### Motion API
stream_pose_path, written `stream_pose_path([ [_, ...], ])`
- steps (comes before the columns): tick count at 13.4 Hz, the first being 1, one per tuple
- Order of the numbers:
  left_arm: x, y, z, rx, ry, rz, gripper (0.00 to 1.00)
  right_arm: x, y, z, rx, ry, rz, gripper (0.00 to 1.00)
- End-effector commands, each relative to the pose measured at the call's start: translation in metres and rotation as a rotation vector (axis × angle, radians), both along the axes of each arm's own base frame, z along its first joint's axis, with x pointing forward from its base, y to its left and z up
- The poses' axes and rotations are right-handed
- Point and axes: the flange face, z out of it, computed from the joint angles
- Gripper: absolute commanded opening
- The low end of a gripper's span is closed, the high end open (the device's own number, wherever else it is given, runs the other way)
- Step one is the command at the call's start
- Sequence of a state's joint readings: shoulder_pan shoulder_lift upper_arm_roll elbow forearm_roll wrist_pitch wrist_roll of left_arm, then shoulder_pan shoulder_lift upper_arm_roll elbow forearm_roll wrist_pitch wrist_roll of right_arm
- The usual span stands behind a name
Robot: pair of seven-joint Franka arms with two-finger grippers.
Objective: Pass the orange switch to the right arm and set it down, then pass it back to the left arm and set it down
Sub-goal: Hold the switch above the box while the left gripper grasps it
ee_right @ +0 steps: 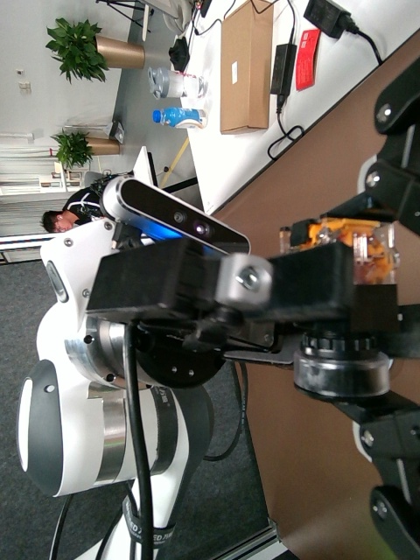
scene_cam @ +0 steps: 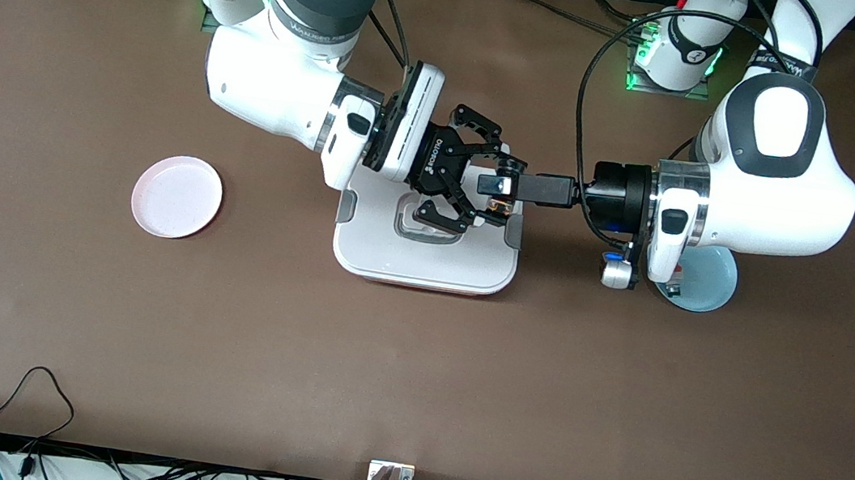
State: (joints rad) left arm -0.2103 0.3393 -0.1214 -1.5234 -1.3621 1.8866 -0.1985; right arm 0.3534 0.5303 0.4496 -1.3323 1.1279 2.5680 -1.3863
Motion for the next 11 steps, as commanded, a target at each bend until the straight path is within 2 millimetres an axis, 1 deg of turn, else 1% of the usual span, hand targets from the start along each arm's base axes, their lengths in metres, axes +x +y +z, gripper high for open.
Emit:
stream_pose_path([
  [1, 0.0003, 0.0045, -0.0007, -0.022, -0.02, -0.014, 0.17, 0.0028, 0.0032, 0.0054, 0.031, -0.001, -0.02, 0.19],
  [2, 0.0004, 0.0045, -0.0007, -0.022, -0.02, -0.014, 0.09, 0.0024, 0.0037, 0.0057, 0.031, -0.004, -0.029, 0.19],
  [3, 0.0003, 0.0046, -0.0008, -0.021, -0.02, -0.014, 0.05, 0.0007, 0.006, 0.0059, 0.031, -0.005, -0.029, 0.2],
  [7, 0.0007, 0.0054, -0.001, -0.019, -0.021, -0.013, 0.04, 0.0001, 0.0062, 0.0028, 0.025, -0.009, -0.027, 0.21],
  [8, 0.0012, 0.0063, -0.0002, -0.02, -0.022, -0.012, 0.04, 0.0, 0.0063, 0.0019, 0.025, -0.007, -0.027, 0.28],
  [9, 0.0005, 0.0055, 0.0007, -0.019, -0.024, -0.014, 0.03, -0.0002, 0.0064, 0.0011, 0.026, 0.001, -0.028, 0.4],
  [10, 0.0007, 0.0054, -0.0011, -0.018, -0.021, -0.014, 0.02, -0.0009, 0.0072, 0.0009, 0.032, 0.011, -0.03, 0.76],
  [11, 0.0008, 0.0054, -0.0003, -0.018, -0.023, -0.014, 0.02, -0.0009, 0.0072, 0.0009, 0.034, 0.014, -0.031, 1.0],
])
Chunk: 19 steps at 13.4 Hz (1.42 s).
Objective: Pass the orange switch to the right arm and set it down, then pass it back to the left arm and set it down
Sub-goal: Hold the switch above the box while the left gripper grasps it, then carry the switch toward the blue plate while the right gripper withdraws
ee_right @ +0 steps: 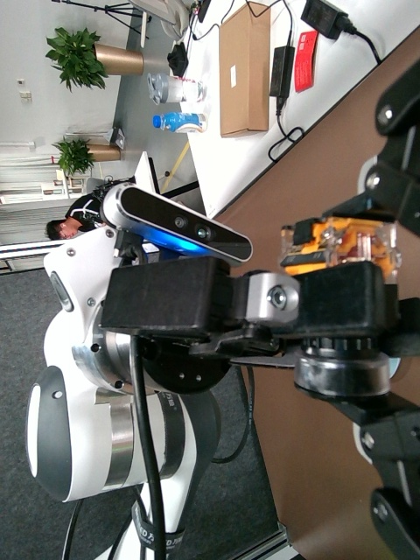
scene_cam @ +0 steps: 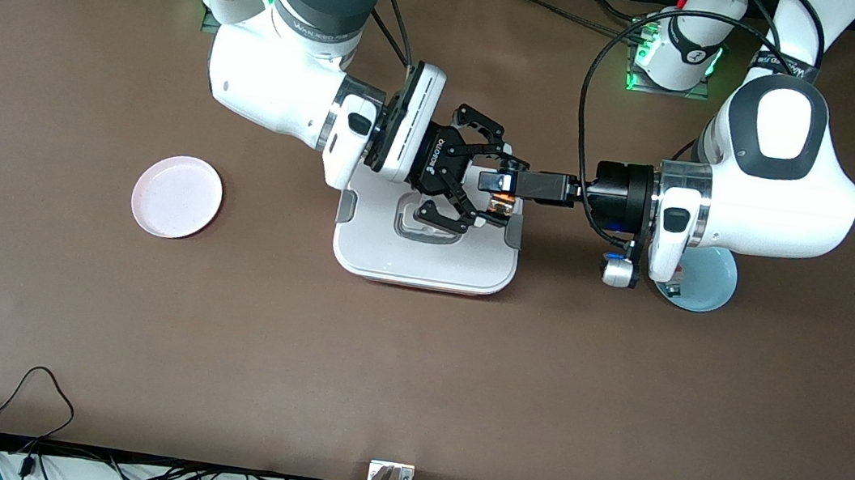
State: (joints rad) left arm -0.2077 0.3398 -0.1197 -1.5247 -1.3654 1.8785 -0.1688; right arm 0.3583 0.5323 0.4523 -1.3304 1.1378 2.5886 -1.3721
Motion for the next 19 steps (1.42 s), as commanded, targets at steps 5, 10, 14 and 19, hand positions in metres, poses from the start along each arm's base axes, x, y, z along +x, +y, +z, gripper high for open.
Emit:
stream_pose_path([
  [5, 0.001, 0.004, 0.0, -0.012, 0.003, -0.004, 0.02, 0.001, 0.003, 0.003, 0.024, -0.004, -0.015, 1.0],
  [10, 0.001, 0.004, 0.0, -0.008, 0.0, 0.001, 0.02, 0.007, -0.009, -0.009, -0.008, -0.012, -0.025, 1.0],
  [14, 0.004, 0.011, 0.001, 0.0, 0.0, 0.013, 0.02, 0.019, -0.036, 0.005, -0.003, -0.018, -0.062, 1.0],
  [19, 0.019, 0.067, -0.016, 0.221, 0.04, 0.06, 0.01, 0.032, -0.079, 0.011, -0.03, -0.027, -0.11, 1.0],
])
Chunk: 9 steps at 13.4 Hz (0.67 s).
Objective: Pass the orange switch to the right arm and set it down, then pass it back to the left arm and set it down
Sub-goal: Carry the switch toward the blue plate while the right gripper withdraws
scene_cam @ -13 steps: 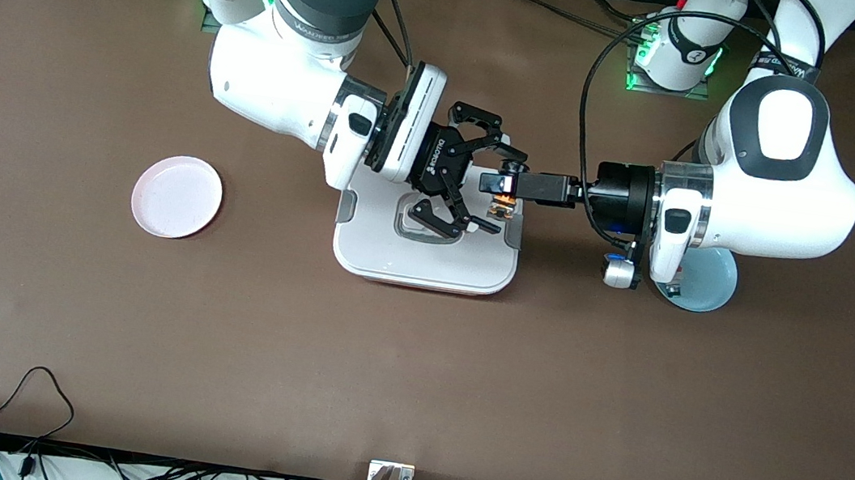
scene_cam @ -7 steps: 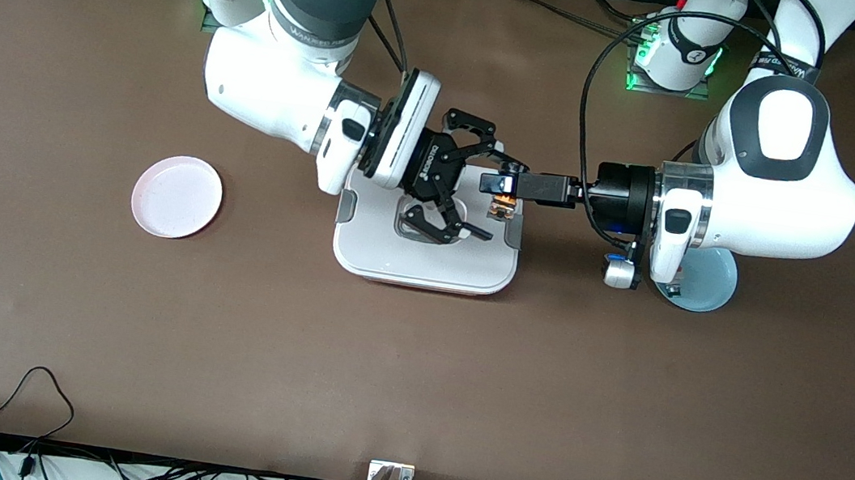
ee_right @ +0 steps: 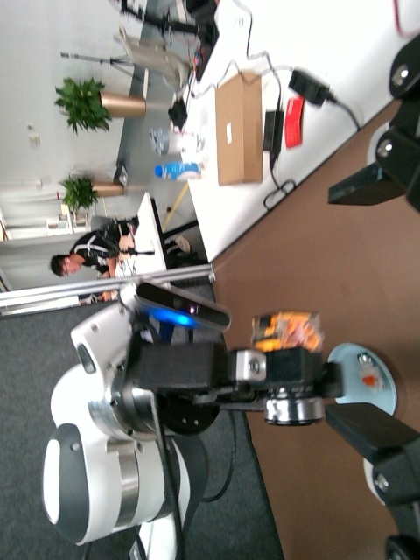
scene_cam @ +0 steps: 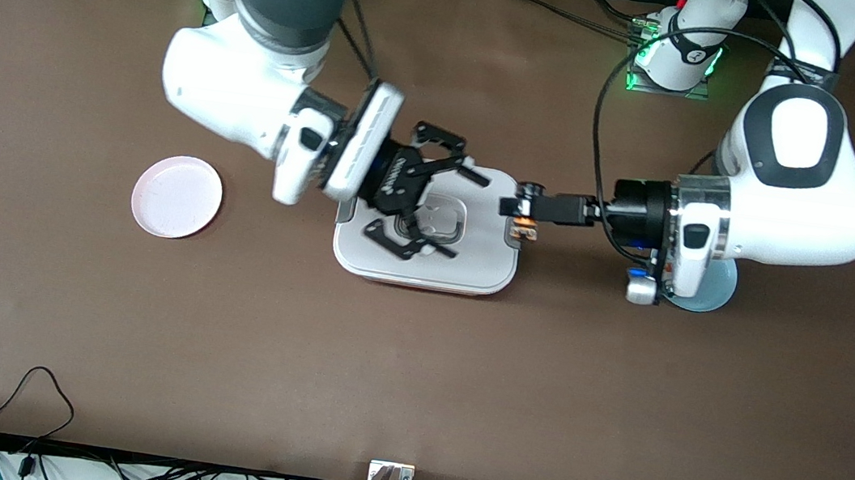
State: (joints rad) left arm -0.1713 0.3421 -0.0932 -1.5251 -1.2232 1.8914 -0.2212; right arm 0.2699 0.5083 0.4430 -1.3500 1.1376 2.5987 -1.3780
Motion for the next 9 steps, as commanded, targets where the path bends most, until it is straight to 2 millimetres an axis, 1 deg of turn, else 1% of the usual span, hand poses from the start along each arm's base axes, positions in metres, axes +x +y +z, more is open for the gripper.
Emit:
stream_pose_path([
  [1, 0.007, 0.037, -0.006, 0.116, 0.042, 0.026, 0.01, -0.003, -0.031, 0.003, -0.029, 0.003, -0.014, 1.0],
  [2, 0.008, 0.048, -0.011, 0.173, 0.061, 0.036, 0.01, -0.001, -0.046, -0.002, -0.04, 0.026, -0.009, 1.0],
  [3, 0.011, 0.065, -0.018, 0.247, 0.096, 0.062, 0.01, 0.003, -0.064, -0.008, -0.049, 0.052, -0.003, 1.0],
  [4, 0.01, 0.077, -0.024, 0.328, 0.138, 0.066, 0.01, 0.007, -0.087, -0.015, -0.058, 0.081, -0.002, 1.0],
  [5, 0.009, 0.093, -0.031, 0.408, 0.191, 0.079, 0.01, 0.012, -0.109, -0.023, -0.068, 0.104, -0.012, 1.0],
  [6, 0.006, 0.109, -0.044, 0.493, 0.252, 0.088, 0.01, 0.015, -0.128, -0.028, -0.072, 0.128, -0.017, 1.0],
  [7, 0.001, 0.118, -0.057, 0.588, 0.305, 0.085, 0.0, 0.019, -0.143, -0.033, -0.06, 0.185, -0.024, 1.0],
  [8, -0.002, 0.135, -0.065, 0.682, 0.368, 0.113, 0.0, 0.019, -0.152, -0.031, -0.043, 0.244, -0.028, 1.0],
  [9, -0.002, 0.147, -0.073, 0.763, 0.433, 0.168, 0.0, 0.018, -0.158, -0.025, -0.04, 0.281, -0.049, 1.0],
])
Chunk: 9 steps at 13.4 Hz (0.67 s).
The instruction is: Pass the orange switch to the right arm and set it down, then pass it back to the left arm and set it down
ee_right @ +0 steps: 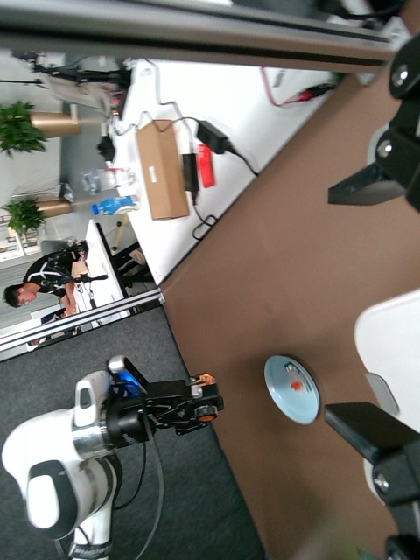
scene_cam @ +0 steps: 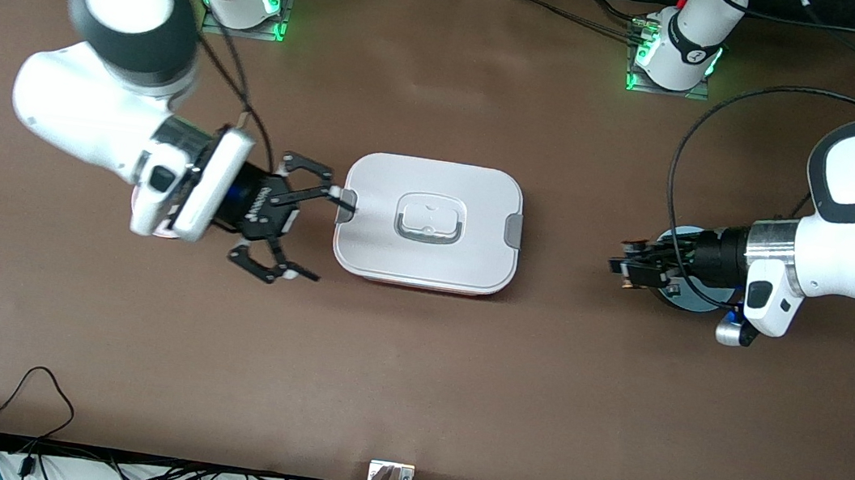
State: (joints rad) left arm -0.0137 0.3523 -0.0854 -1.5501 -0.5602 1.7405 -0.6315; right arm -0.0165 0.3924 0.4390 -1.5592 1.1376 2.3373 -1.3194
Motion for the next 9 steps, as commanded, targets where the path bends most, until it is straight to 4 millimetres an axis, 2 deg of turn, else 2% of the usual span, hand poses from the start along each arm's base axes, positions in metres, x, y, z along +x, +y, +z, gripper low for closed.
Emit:
stream_pose_path([
  [1, -0.003, 0.024, -0.019, 0.2, 0.129, 0.134, 0.0, -0.02, -0.014, 0.014, -0.021, 0.116, -0.049, 1.0],
  [3, -0.002, 0.04, -0.031, 0.35, 0.175, 0.231, 0.0, -0.026, -0.021, 0.014, -0.08, 0.217, -0.108, 1.0],
  [5, 0.0, 0.057, -0.041, 0.437, 0.219, 0.342, 0.0, -0.022, -0.036, 0.012, -0.139, 0.317, -0.189, 1.0],
  [6, 0.0, 0.066, -0.044, 0.498, 0.232, 0.394, 0.0, -0.025, -0.038, 0.006, -0.163, 0.384, -0.206, 1.0],
  [8, -0.002, 0.083, -0.053, 0.557, 0.261, 0.471, 0.0, -0.031, -0.061, -0.01, -0.326, 0.444, -0.249, 1.0],
  [9, -0.004, 0.091, -0.06, 0.578, 0.278, 0.509, 0.0, -0.031, -0.079, -0.015, -0.389, 0.499, -0.276, 1.0],
])
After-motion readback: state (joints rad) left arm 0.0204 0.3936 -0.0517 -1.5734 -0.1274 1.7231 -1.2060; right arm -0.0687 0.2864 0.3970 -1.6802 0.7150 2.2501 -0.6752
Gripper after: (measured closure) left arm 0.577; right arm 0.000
